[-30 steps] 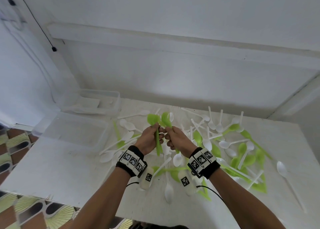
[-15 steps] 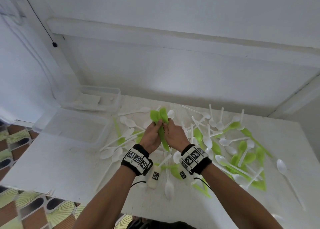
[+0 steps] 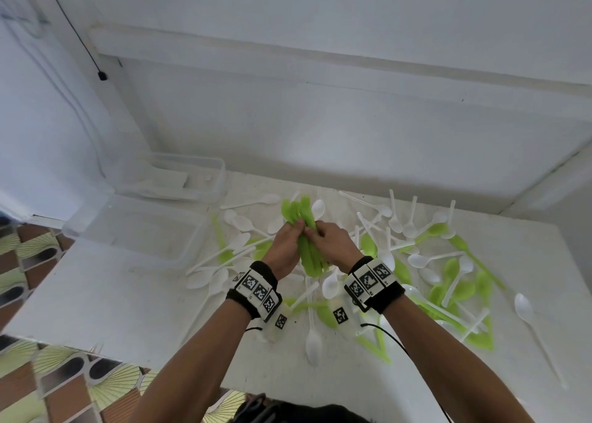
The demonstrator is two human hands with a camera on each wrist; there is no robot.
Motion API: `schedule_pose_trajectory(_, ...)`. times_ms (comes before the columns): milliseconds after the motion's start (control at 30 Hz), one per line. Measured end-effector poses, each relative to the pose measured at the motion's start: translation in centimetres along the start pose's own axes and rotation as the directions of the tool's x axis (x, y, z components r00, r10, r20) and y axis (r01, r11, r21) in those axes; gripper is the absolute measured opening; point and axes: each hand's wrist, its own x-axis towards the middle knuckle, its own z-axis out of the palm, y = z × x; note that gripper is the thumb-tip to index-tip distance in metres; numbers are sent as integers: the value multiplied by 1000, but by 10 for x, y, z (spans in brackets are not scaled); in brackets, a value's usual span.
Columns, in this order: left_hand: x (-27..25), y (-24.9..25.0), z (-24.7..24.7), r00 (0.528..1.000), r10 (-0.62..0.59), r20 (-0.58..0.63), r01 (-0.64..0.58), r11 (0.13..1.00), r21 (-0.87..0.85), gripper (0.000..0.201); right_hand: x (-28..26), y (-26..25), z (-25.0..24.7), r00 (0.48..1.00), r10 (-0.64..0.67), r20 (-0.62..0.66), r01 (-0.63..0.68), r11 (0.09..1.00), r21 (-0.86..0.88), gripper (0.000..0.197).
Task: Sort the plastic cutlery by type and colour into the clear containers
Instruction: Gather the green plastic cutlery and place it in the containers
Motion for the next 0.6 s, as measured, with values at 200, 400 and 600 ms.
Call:
schedule_pose_trajectory(200, -3, 1, -2, 999, -29, -14, 32, 955, 296, 29, -3, -1, -10, 960, 86, 266, -149, 962, 227, 37)
schedule_pose_trajectory(400, -12, 5, -3, 987, -139, 81, 105, 938, 332, 32, -13, -6, -21, 893, 97, 440, -187, 968, 166, 43)
schedule_pose_trajectory(600, -20, 13, -5, 955, -168, 244, 137, 981, 138, 48, -18, -3, -21, 925, 11, 380, -94, 975, 201, 37)
